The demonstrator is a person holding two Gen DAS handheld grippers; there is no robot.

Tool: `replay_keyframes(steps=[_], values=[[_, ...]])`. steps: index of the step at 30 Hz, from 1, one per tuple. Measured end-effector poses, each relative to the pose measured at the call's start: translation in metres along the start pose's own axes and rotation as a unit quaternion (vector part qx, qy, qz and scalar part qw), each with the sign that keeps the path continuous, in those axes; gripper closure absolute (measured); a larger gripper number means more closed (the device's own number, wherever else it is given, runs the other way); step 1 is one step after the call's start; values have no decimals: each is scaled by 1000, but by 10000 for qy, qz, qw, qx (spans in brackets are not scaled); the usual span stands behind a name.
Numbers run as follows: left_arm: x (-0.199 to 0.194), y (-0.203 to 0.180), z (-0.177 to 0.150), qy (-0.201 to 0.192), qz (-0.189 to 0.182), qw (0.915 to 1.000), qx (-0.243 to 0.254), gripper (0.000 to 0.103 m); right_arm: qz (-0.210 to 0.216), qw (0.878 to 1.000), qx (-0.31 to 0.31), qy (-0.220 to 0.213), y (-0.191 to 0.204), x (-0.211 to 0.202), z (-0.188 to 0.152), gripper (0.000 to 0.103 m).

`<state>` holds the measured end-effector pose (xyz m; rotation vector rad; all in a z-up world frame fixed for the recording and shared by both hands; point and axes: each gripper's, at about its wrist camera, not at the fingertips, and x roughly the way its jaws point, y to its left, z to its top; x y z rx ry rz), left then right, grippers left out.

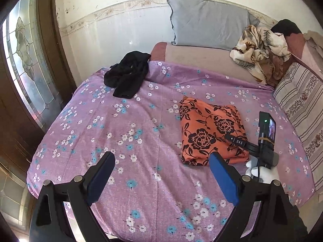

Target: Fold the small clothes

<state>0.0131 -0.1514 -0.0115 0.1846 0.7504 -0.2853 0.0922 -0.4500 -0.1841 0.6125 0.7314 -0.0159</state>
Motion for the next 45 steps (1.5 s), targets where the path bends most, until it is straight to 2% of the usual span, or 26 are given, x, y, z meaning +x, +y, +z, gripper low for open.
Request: replay_keyframes(steps=[3, 4, 7, 9, 17, 23, 28, 32, 36, 37, 39, 40, 42, 45], values=[[8, -6, 0, 50, -38, 9999, 84, 9, 74, 9994, -208, -256, 7, -13, 2, 86], [12, -8, 0, 72, -37, 9999, 114, 9, 47, 9995, -233, -198, 6, -11, 1, 86], [25, -11, -1, 187, -45, 9997, 161, 9, -186, 9984, -41, 530, -7, 16, -6, 76], [32, -10, -3, 288, -42, 9994, 196, 9, -75, 9993, -25, 365, -7, 15, -4, 76], [34, 5, 0, 357, 101, 9993, 84, 9, -18, 9994, -92, 345, -7, 18, -6, 76], [28, 2, 5, 459, 134, 9985, 265, 9, 57, 9990, -260, 353, -11, 5, -16, 76], [25, -3, 13, 277, 166, 9990, 320, 9, 86, 9990, -196, 387, -11, 5, -14, 76], [46, -13, 4, 428, -43, 9988, 244, 9, 33, 9988, -190, 451, -7, -3, -10, 76], [80, -23, -10, 604, -91, 9976, 334, 9, 552, 9983, -148, -59, -6, -37, 4, 75], [88, -23, -13, 643, -65, 9974, 331, 9, 630, 9978, -140, -147, -7, -43, 6, 72], [108, -18, -16, 674, -38, 9973, 297, 9, 648, 9975, -45, -282, -13, -53, 10, 47], [117, -14, -16, 648, 58, 9975, 273, 9, 534, 9979, 4, -358, -17, -56, 12, 29], [137, -5, -15, 575, 282, 9977, 225, 9, 455, 9981, 97, -398, -24, -57, 17, 29], [166, 4, -8, 520, 352, 9980, 99, 9, 405, 9976, 346, -432, -37, -55, 24, 29]])
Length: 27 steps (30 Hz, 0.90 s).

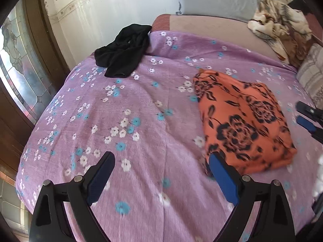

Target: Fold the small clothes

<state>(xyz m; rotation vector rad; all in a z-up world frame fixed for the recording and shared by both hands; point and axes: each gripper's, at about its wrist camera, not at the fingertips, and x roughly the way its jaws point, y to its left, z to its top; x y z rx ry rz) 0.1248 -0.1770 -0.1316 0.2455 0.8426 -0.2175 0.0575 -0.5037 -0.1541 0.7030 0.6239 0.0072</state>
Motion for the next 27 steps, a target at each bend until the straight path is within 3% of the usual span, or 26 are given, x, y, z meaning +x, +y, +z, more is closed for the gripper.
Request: replay_keyframes(steps=[12, 27], values=[[63, -18, 35, -211, -234, 9995, 53, 9, -275, 9995, 166, 6, -20, 22, 23, 29], [73, -25, 66, -303, -710, 9970, 66, 9, -311, 9982, 484, 144, -43, 31, 29, 29]])
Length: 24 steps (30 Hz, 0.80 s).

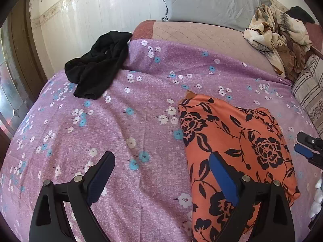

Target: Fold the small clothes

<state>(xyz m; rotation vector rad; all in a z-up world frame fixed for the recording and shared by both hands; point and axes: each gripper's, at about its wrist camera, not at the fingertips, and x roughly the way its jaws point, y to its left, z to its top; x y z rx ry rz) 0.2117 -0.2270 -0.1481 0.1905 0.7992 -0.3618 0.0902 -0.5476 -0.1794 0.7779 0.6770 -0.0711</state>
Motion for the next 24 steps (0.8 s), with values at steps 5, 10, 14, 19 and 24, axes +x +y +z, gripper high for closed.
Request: replay_keyframes(steps=[5, 10, 14, 19, 24], values=[[19, -2, -2, 407, -439, 9982, 24, 9, 272, 9984, 349, 358, -16, 15, 1, 29], [51, 3, -10, 1125, -1277, 9847, -362, 9, 578, 9903, 901, 884, -40, 46, -4, 29], [67, 8, -15, 1421, -1750, 9713, -754, 6, 838, 9893, 825, 868, -33, 64, -2, 28], [78, -1, -23, 1712, -2237, 9545, -974, 6, 904, 9884, 586, 1068, -11, 77, -11, 27], [71, -31, -26, 1577, -2429, 9553, -590, 21, 508, 9932, 102, 1045, 13, 81, -23, 38]])
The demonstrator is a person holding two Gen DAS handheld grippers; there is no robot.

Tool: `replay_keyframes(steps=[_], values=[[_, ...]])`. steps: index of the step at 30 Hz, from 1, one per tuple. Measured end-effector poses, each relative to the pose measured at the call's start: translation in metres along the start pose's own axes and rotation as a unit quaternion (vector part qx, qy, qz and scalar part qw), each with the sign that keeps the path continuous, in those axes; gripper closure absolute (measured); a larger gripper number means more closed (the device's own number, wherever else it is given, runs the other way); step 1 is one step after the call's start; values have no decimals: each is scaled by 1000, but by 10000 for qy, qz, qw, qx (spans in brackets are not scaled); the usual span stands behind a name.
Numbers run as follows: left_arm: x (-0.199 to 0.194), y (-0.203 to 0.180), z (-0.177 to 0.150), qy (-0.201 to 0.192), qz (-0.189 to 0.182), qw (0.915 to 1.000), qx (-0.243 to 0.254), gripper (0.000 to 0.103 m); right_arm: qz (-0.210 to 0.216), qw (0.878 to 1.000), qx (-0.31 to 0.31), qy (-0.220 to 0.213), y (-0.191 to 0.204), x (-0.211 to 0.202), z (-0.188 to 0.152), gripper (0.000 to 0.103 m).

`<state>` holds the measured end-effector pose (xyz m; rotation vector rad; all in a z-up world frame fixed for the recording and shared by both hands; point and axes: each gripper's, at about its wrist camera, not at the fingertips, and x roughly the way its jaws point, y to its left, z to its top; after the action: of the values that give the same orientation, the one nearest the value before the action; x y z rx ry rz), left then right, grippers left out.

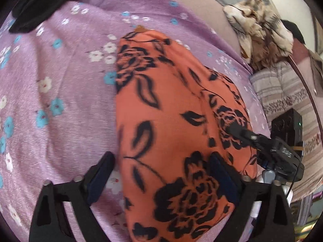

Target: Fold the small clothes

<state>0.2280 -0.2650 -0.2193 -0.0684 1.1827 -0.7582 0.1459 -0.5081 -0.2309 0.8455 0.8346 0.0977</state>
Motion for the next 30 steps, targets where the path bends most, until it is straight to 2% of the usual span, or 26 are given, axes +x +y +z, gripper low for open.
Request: replay_keyframes(steps=[1, 2, 3, 4, 5, 7, 10, 12, 17, 22, 26, 30], values=[[-1, -5, -1, -60, 208, 9997, 140, 30, -216, 9997, -96, -36, 5, 1, -2, 47], [-2, -11, -2, -122, 335, 9989, 303, 40, -280, 9994, -167, -82, 8, -2, -2, 51], [-5, -13, -2, -180, 410, 9982, 399, 46, -297, 9990, -282, -160, 14, -4, -3, 54], [-8, -15, -3, -238, 440, 9978, 428, 57, -322, 9984, -415, -228, 21, -7, -4, 57], [-12, -15, -2, -290, 412, 9978, 423, 65, -385, 9974, -545, -289, 29, -9, -5, 58], [-22, -15, -1, -409, 399, 9975, 425, 69, -479, 9950, -768, -410, 43, -14, -7, 59], [-44, -27, -4, -739, 742, 9920, 697, 70, -428, 9913, -1105, -579, 65, -23, -14, 60], [-66, -30, -4, -960, 773, 9893, 785, 70, -408, 9875, -1324, -746, 81, -32, -19, 61], [-116, -33, -17, -1324, 811, 9849, 770, 70, -7, 9845, -1444, -993, 109, -56, -34, 61], [-151, -39, -54, -1464, 1131, 9802, 711, 70, 202, 9844, -1461, -958, 129, -66, -65, 61], [-175, -43, -87, -1685, 1437, 9719, 797, 70, 387, 9843, -1452, -923, 135, -75, -88, 61], [-189, -36, -120, -1706, 1515, 9716, 629, 69, 472, 9847, -1463, -817, 140, -81, -120, 61]])
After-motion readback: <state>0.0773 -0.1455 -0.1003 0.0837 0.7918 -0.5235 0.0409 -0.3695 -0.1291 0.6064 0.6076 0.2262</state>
